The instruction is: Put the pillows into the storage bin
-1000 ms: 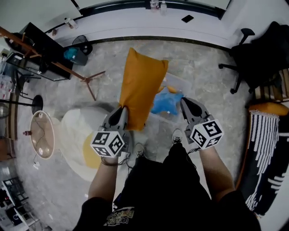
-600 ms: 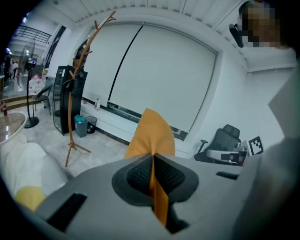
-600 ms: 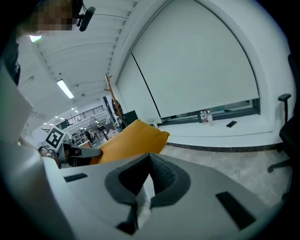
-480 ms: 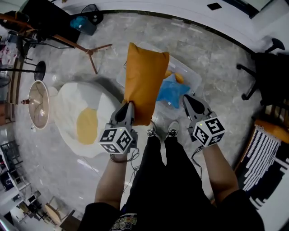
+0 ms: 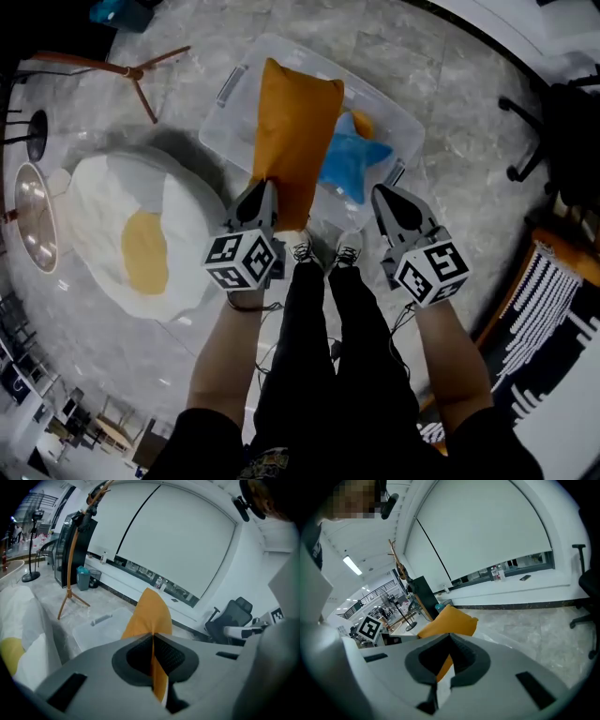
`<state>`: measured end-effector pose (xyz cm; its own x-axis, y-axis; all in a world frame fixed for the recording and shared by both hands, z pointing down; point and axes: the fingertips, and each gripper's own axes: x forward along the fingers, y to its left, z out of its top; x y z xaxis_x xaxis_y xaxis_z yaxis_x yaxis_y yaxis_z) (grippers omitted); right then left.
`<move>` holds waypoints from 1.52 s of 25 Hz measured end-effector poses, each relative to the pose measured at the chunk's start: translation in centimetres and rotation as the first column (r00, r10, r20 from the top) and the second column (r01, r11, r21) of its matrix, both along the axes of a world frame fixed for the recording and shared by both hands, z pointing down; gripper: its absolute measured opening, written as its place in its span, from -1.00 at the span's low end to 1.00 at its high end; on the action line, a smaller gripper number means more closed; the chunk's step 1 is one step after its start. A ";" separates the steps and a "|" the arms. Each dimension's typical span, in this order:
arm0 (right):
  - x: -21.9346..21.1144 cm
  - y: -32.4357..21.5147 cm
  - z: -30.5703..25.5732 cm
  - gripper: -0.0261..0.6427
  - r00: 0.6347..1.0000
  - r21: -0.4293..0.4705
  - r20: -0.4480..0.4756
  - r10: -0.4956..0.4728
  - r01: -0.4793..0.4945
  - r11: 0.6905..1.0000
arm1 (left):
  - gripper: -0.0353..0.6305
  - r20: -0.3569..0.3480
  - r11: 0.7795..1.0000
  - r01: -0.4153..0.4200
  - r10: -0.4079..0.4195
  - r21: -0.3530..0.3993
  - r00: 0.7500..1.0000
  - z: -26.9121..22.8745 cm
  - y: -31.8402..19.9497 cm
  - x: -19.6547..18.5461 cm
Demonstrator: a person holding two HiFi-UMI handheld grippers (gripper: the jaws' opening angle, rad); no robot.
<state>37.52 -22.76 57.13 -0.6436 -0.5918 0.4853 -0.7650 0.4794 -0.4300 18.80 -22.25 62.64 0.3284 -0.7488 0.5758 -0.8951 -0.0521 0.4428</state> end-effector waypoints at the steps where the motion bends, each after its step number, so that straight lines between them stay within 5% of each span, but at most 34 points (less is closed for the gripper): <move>1: 0.0 -0.3 1.5 -0.91 1.000 -0.005 0.001 0.006 -0.006 1.000 | -0.86 0.002 1.000 -0.007 0.007 -0.007 1.000 1.8 -0.5 0.1; 9: -1.8 -1.2 11.4 -0.91 1.000 -0.030 0.008 0.013 -0.013 0.999 | -0.86 0.059 0.999 -0.021 0.023 -0.035 0.998 13.4 -2.4 -0.5; 14: -2.8 -0.7 11.6 -0.91 1.000 -0.033 0.018 -0.001 0.002 0.999 | -0.67 0.100 0.994 -0.109 0.109 -0.007 0.989 13.2 -1.5 0.4; 21: -5.0 1.5 3.6 -0.91 0.995 -0.005 0.057 -0.082 0.083 0.997 | -0.53 0.083 0.985 -0.159 0.154 0.068 0.985 2.7 1.8 0.2; 27: -8.5 3.1 -5.9 -0.91 0.974 0.078 0.021 -0.225 0.223 0.972 | -0.53 0.098 0.954 -0.231 0.216 0.192 0.971 -10.6 4.5 -1.0; 32: -11.3 4.8 -14.9 -0.91 0.952 0.160 0.012 -0.305 0.299 0.941 | -0.84 0.143 0.919 -0.288 0.257 0.269 0.956 -21.4 7.8 -1.8; 38: -12.9 4.1 -26.4 -0.91 0.938 0.341 0.045 -0.345 0.310 0.887 | -0.88 0.220 0.871 -0.301 0.230 0.388 0.948 -32.2 9.0 -2.5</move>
